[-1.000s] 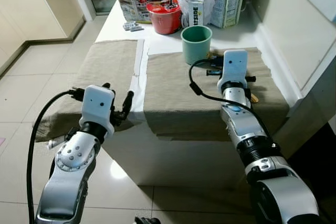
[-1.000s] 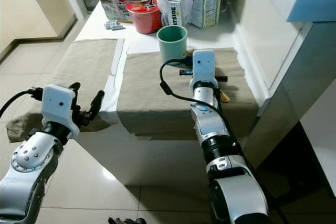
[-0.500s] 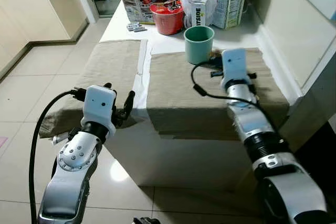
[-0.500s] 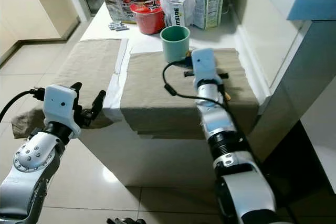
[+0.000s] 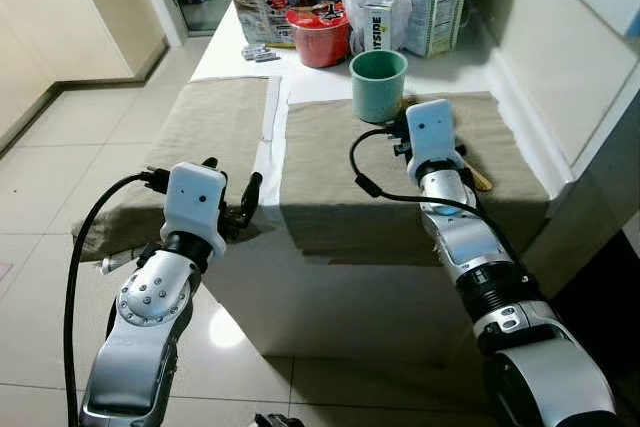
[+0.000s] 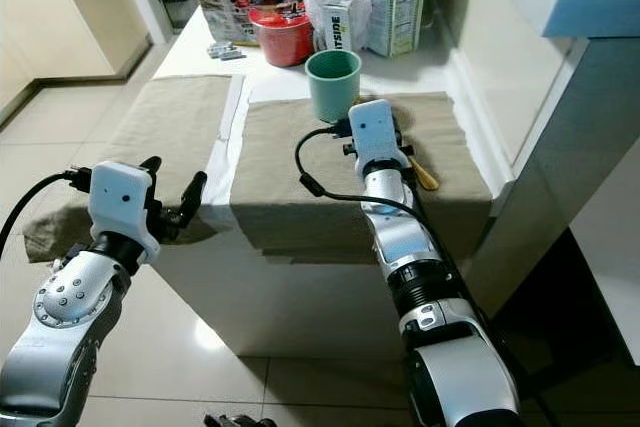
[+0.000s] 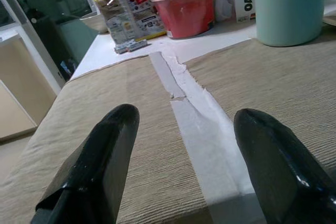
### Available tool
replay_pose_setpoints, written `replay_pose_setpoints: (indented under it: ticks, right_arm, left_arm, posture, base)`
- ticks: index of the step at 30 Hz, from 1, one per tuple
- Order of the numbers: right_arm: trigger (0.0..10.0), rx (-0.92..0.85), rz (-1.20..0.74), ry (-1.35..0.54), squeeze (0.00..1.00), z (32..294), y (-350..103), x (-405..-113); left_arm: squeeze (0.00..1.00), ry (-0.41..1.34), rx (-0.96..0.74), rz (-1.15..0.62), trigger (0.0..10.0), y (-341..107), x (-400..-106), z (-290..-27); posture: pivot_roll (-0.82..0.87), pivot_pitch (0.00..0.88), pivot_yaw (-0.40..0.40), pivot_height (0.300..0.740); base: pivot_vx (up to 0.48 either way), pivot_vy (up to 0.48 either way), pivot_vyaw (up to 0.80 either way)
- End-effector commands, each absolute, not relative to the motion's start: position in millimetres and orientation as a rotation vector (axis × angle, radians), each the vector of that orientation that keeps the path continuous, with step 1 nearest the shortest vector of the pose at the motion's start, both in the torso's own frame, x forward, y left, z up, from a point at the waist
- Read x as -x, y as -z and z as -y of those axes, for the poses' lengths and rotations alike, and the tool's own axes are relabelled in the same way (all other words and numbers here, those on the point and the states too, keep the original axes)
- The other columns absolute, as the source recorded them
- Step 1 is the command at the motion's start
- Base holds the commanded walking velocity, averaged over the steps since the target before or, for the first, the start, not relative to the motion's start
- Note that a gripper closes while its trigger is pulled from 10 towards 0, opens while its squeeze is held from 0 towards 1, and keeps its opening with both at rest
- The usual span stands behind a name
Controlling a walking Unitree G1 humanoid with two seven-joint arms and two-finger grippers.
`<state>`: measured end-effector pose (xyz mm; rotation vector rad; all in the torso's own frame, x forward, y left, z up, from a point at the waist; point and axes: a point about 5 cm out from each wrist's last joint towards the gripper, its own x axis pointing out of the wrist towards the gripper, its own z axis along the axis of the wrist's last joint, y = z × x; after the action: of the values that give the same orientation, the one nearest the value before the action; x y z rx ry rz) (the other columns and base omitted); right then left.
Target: Setting the table
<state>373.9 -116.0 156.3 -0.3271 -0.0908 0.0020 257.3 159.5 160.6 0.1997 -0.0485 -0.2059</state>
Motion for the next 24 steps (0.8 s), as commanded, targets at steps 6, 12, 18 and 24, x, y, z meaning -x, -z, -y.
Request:
replay_pose_setpoints:
  ticks: [6, 12, 18, 24]
  right_arm:
    - [10.0, 0.360, 0.182, -0.034, 1.00, 112, -176, -376]
    - [10.0, 0.360, 0.187, -0.021, 1.00, 116, -179, -378]
    - [10.0, 0.387, 0.212, -0.031, 1.00, 116, -185, -380]
    - [10.0, 0.355, 0.188, 0.020, 1.00, 131, -187, -385]
  left_arm:
    - [0.00, 0.191, -0.209, 0.042, 10.0, -158, -260, -161]
    - [0.00, 0.190, -0.207, 0.044, 10.0, -158, -259, -160]
    - [0.00, 0.191, -0.205, 0.046, 10.0, -158, -261, -159]
    - [0.00, 0.182, -0.207, 0.047, 10.0, -158, -261, -159]
  posture:
    - [-0.06, 0.022, 0.111, 0.740]
    - [-0.06, 0.022, 0.110, 0.740]
    - [-0.06, 0.019, 0.111, 0.740]
    - [-0.06, 0.017, 0.110, 0.740]
  base:
    - [0.000, 0.000, 0.00]
    - [0.000, 0.000, 0.00]
    - [0.000, 0.000, 0.00]
    - [0.000, 0.000, 0.00]
